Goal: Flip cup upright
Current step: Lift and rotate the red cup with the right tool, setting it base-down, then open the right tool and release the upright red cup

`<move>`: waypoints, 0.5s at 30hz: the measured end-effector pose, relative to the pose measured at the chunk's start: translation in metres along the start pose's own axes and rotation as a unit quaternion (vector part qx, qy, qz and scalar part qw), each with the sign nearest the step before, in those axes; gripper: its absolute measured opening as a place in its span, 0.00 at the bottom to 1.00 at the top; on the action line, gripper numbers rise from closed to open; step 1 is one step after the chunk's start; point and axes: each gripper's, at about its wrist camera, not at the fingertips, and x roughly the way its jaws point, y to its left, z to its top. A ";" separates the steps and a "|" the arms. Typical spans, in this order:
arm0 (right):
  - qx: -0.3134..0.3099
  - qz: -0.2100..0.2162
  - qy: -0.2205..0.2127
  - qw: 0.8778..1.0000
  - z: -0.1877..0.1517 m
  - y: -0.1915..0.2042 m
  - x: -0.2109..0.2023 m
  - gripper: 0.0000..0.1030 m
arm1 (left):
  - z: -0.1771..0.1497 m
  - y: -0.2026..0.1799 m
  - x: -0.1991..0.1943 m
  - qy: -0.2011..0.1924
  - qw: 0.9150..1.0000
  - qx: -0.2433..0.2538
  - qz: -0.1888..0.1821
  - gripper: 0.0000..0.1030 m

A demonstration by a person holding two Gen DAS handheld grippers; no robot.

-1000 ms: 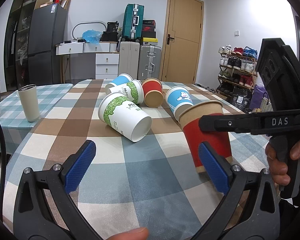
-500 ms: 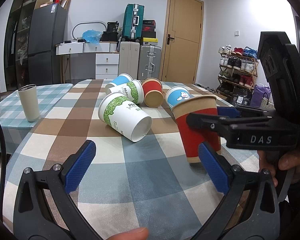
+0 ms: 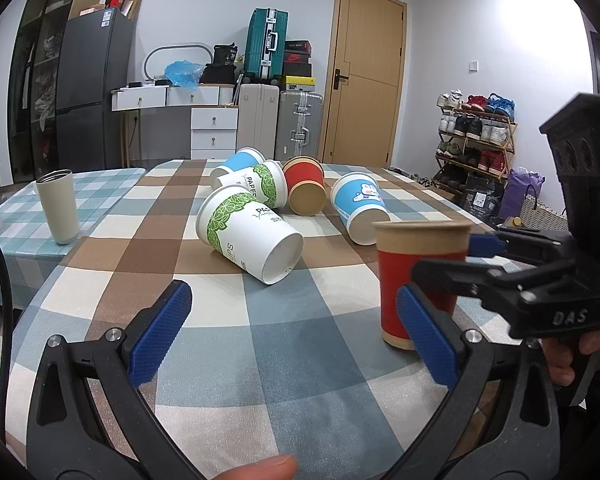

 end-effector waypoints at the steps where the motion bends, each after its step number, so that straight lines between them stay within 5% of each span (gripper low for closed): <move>1: -0.006 0.002 0.002 1.000 -0.002 0.002 -0.002 0.62 | 0.000 0.000 0.001 0.000 1.000 0.000 0.000 0.99; 10: -0.051 -0.039 -0.045 0.997 -0.008 0.016 -0.005 0.61 | 0.000 0.001 0.000 0.000 1.000 -0.004 0.003 0.99; 15: -0.051 -0.042 -0.036 0.997 -0.006 0.015 0.003 0.61 | 0.001 0.000 0.001 0.000 1.000 -0.007 -0.001 0.99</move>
